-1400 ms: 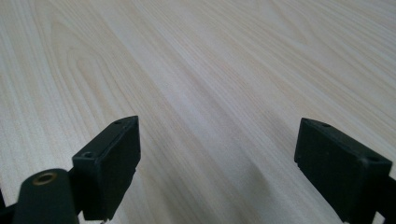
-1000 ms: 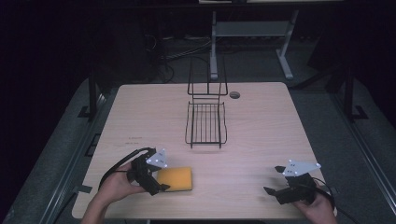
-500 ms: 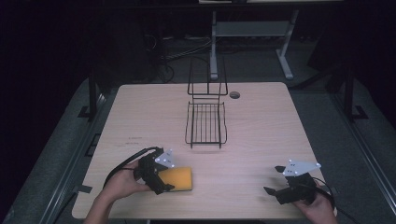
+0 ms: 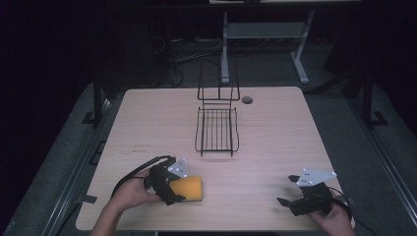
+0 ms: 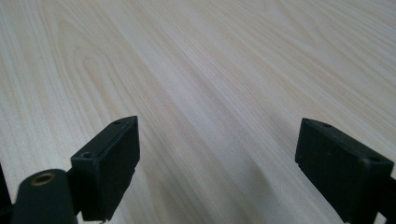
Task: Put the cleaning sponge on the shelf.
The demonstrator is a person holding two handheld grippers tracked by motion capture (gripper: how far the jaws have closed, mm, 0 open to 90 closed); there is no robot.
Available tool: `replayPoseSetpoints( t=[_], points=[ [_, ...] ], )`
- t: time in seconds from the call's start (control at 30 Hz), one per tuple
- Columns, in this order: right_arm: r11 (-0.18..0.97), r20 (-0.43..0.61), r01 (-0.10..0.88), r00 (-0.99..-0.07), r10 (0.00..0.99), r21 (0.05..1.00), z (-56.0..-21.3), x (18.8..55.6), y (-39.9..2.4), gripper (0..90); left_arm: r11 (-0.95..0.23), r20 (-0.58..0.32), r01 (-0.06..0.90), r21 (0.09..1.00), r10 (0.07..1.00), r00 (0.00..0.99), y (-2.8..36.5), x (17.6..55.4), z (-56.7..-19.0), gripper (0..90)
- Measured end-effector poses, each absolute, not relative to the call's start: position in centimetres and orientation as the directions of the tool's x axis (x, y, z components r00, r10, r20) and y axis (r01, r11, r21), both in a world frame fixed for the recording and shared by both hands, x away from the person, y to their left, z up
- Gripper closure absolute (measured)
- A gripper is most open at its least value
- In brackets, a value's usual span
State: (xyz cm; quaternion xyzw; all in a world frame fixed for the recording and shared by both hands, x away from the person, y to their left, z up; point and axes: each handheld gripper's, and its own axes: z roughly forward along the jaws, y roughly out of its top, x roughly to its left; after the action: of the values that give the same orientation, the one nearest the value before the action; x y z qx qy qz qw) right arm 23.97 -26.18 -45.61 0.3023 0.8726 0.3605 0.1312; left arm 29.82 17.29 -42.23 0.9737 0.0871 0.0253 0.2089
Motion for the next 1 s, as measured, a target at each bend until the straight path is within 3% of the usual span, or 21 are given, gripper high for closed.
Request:
replayPoseSetpoints(
  t=[1.0],
  points=[
    [0.562, -0.015, 0.423, -0.790, 0.613, 0.710, -45.6, 23.9, -26.1, 13.6, -0.923, -0.010, 0.151, 0.355, 0.158, 0.987, 16.3, 30.2, -43.8, 14.5]
  ],
)
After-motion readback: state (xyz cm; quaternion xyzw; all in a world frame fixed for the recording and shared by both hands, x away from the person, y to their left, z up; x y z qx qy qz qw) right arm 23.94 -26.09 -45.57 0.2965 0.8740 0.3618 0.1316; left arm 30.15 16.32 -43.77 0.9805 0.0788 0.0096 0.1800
